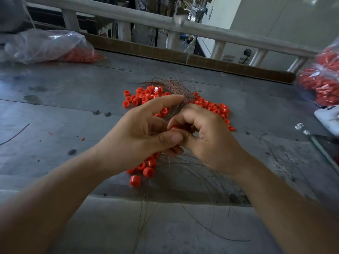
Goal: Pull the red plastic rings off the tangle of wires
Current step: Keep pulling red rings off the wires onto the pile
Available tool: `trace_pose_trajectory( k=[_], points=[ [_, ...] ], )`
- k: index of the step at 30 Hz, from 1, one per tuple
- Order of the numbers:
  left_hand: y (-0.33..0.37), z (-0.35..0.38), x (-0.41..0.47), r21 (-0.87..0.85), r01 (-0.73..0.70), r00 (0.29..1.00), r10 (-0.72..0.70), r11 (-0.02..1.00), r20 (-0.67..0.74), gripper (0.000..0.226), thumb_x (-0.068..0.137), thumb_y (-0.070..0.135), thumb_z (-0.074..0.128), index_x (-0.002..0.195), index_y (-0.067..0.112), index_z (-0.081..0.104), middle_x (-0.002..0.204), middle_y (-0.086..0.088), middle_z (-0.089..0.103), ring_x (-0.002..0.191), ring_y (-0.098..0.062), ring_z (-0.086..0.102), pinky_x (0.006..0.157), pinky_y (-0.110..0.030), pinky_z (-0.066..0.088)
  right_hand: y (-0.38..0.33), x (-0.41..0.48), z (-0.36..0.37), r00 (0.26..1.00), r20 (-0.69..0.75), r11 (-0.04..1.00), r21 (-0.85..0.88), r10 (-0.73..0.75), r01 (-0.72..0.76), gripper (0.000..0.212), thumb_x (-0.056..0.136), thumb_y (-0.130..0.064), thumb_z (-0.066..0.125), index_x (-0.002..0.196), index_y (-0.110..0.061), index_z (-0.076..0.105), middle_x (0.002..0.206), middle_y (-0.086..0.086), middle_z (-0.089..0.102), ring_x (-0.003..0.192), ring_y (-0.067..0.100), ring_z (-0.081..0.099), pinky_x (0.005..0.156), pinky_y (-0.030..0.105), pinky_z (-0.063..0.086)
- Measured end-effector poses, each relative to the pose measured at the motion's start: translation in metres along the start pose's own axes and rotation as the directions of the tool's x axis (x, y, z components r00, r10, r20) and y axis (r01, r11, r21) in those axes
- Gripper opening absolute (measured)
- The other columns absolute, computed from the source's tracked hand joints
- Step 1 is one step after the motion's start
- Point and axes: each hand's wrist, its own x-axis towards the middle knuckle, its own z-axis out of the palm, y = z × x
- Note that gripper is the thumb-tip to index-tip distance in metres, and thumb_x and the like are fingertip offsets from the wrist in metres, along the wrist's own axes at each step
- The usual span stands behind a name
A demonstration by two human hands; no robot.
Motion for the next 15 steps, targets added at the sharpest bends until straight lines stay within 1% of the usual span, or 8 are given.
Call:
trace_pose_trajectory(
  k=[3, 5, 7, 8, 9, 10, 12, 15],
  points=[
    [0.002, -0.004, 0.001, -0.084, 0.049, 0.999, -0.049, 0.995, 0.0, 0.058, 0.066, 0.026, 0.069, 0.12, 0.026, 0.047, 0.076, -0.009, 0.071, 0.068, -0.019, 0.07, 0.06, -0.022, 0.054, 0.0, 0.001, 0.0, 1.0, -0.026, 0.998, 0.055, 0.012, -0.011, 0.01, 0.074, -0.024, 0.066, 0.075, -0.028, 0.057, 0.074, -0.014, 0.051, 0.069, -0.003, 0.05, 0.064, 0.01, 0.04],
    [0.002, -0.006, 0.003, -0.143, 0.077, 0.997, -0.079, 0.987, -0.015, 0.053, 0.07, 0.024, 0.07, 0.119, 0.022, 0.049, 0.074, -0.009, 0.071, 0.067, -0.02, 0.07, 0.058, -0.023, 0.054, 0.0, 0.002, 0.0, 0.999, -0.035, 0.993, 0.112, 0.03, -0.026, 0.016, 0.071, -0.034, 0.069, 0.082, -0.033, 0.057, 0.076, -0.013, 0.053, 0.07, -0.004, 0.052, 0.064, 0.009, 0.041],
    [0.002, -0.009, 0.004, -0.169, 0.074, 0.995, -0.084, 0.983, -0.052, 0.052, 0.066, 0.02, 0.071, 0.116, 0.018, 0.053, 0.071, -0.009, 0.071, 0.064, -0.019, 0.069, 0.054, -0.022, 0.054, 0.002, 0.003, -0.003, 0.995, 0.015, 0.972, 0.21, 0.103, -0.104, 0.034, 0.064, -0.039, 0.069, 0.095, -0.036, 0.056, 0.082, -0.012, 0.059, 0.078, -0.001, 0.059, 0.07, 0.013, 0.046],
    [0.003, -0.01, 0.005, -0.185, 0.064, 0.994, -0.079, 0.981, -0.073, 0.051, 0.065, 0.019, 0.073, 0.113, 0.018, 0.054, 0.071, -0.008, 0.071, 0.063, -0.017, 0.068, 0.052, -0.022, 0.053, 0.004, 0.003, -0.005, 0.988, 0.058, 0.956, 0.253, 0.14, -0.15, 0.04, 0.061, -0.039, 0.068, 0.099, -0.036, 0.055, 0.084, -0.012, 0.063, 0.082, 0.001, 0.061, 0.076, 0.016, 0.048],
    [0.003, -0.011, 0.005, -0.21, 0.053, 0.994, -0.073, 0.976, -0.088, 0.05, 0.065, 0.019, 0.073, 0.112, 0.017, 0.055, 0.072, -0.007, 0.071, 0.062, -0.016, 0.068, 0.05, -0.021, 0.052, 0.005, 0.004, -0.006, 0.982, 0.1, 0.939, 0.29, 0.161, -0.184, 0.04, 0.061, -0.038, 0.067, 0.1, -0.035, 0.056, 0.085, -0.012, 0.065, 0.085, 0.002, 0.063, 0.079, 0.019, 0.05],
    [0.003, -0.013, 0.006, -0.244, 0.04, 0.994, -0.064, 0.969, -0.092, 0.047, 0.067, 0.018, 0.072, 0.111, 0.016, 0.056, 0.074, -0.007, 0.071, 0.062, -0.015, 0.068, 0.049, -0.02, 0.052, 0.005, 0.004, -0.007, 0.977, 0.129, 0.925, 0.321, 0.168, -0.202, 0.036, 0.063, -0.037, 0.065, 0.098, -0.032, 0.059, 0.086, -0.011, 0.067, 0.086, 0.003, 0.065, 0.08, 0.02, 0.051],
    [0.003, -0.015, 0.007, -0.309, 0.027, 0.994, -0.059, 0.951, -0.095, 0.045, 0.069, 0.013, 0.071, 0.111, 0.014, 0.057, 0.077, -0.009, 0.071, 0.064, -0.015, 0.067, 0.049, -0.02, 0.052, 0.005, 0.004, -0.008, 0.979, 0.121, 0.916, 0.352, 0.162, -0.195, 0.024, 0.068, -0.033, 0.061, 0.091, -0.029, 0.063, 0.079, -0.009, 0.068, 0.078, 0.004, 0.065, 0.071, 0.018, 0.052],
    [0.001, -0.019, 0.008, -0.373, 0.026, 0.992, -0.07, 0.927, -0.103, 0.039, 0.07, 0.01, 0.06, 0.109, 0.011, 0.058, 0.079, -0.011, 0.072, 0.066, -0.016, 0.068, 0.051, -0.021, 0.052, 0.003, 0.004, -0.011, 0.984, 0.073, 0.93, 0.32, 0.164, -0.179, 0.014, 0.069, -0.029, 0.06, 0.083, -0.03, 0.064, 0.067, -0.015, 0.065, 0.062, -0.002, 0.059, 0.057, 0.012, 0.047]
  ],
)
